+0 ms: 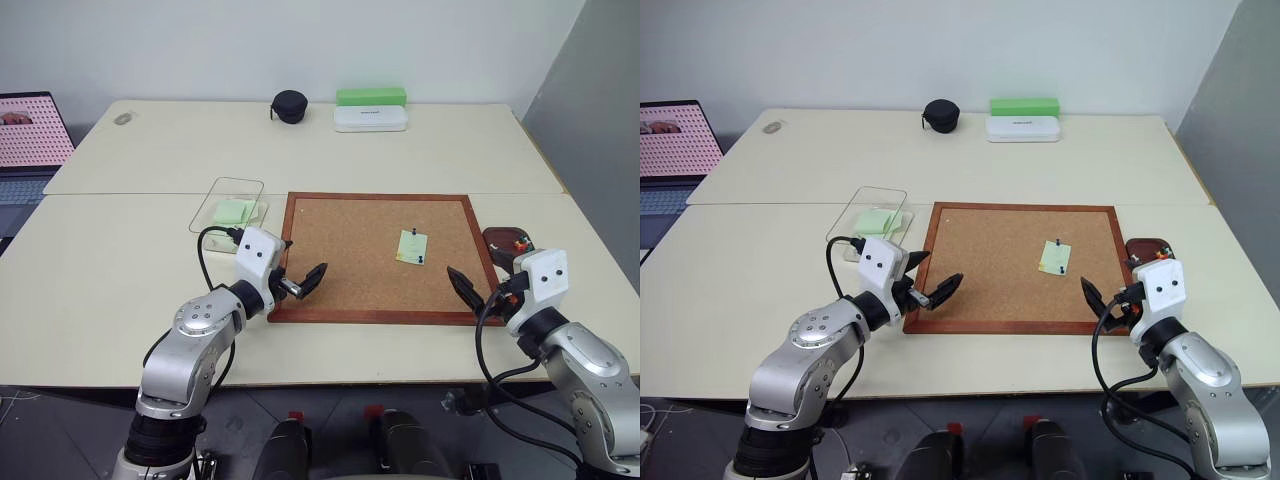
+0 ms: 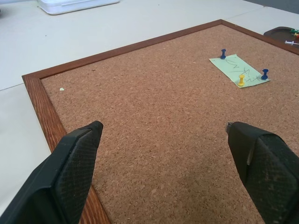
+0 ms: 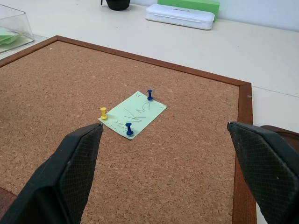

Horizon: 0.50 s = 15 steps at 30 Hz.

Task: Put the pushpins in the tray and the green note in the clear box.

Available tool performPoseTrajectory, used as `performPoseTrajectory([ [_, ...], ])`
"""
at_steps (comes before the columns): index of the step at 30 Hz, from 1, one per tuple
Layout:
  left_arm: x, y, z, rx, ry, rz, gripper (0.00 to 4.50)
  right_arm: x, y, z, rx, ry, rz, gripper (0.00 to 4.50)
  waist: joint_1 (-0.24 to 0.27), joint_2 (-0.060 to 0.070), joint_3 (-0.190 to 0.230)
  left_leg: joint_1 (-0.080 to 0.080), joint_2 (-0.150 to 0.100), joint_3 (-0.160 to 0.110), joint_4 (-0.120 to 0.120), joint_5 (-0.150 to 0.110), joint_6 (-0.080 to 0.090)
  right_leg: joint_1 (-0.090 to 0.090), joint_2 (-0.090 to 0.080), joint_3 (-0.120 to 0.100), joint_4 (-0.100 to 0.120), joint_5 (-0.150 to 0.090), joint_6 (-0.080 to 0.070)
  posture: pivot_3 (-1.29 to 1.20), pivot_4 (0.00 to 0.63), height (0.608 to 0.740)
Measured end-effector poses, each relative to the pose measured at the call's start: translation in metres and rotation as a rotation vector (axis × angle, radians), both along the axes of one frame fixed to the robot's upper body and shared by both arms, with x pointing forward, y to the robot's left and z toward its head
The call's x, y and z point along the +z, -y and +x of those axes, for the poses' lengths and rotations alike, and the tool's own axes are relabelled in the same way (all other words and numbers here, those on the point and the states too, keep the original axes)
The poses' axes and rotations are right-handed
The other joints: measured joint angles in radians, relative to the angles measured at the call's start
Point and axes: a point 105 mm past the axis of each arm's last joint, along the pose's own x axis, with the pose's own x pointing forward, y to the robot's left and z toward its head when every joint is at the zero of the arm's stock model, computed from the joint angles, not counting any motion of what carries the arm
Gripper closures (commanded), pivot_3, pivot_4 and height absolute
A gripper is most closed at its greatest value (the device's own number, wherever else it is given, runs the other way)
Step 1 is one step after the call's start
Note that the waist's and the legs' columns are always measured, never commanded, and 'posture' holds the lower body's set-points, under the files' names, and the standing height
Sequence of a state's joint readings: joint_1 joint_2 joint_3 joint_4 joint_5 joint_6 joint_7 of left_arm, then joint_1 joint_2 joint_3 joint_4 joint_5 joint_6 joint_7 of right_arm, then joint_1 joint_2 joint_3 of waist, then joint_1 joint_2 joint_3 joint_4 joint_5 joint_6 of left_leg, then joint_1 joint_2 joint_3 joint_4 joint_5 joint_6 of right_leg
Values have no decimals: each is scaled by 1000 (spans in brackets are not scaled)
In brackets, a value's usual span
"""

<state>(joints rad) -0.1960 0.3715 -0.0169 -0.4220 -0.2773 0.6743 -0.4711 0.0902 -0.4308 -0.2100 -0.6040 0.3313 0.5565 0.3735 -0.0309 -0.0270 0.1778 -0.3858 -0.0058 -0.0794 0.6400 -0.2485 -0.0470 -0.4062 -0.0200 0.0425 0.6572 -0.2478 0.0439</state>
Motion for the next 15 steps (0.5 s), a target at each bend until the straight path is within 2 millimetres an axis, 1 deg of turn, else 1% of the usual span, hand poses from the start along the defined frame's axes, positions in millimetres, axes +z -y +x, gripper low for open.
performPoseTrajectory([
  [10,-1,4,-3,-34,-24,-21,9,-4,-7,-1,38,-16,-8,0,0,0,0,0,0,0,0,0,0,0,0,0,0,0,0,0,150,740],
  [15,-1,4,-3,-37,-23,-25,9,-3,-7,-1,38,-13,-11,0,0,0,0,0,0,0,0,0,0,0,0,0,0,0,0,0,150,740],
])
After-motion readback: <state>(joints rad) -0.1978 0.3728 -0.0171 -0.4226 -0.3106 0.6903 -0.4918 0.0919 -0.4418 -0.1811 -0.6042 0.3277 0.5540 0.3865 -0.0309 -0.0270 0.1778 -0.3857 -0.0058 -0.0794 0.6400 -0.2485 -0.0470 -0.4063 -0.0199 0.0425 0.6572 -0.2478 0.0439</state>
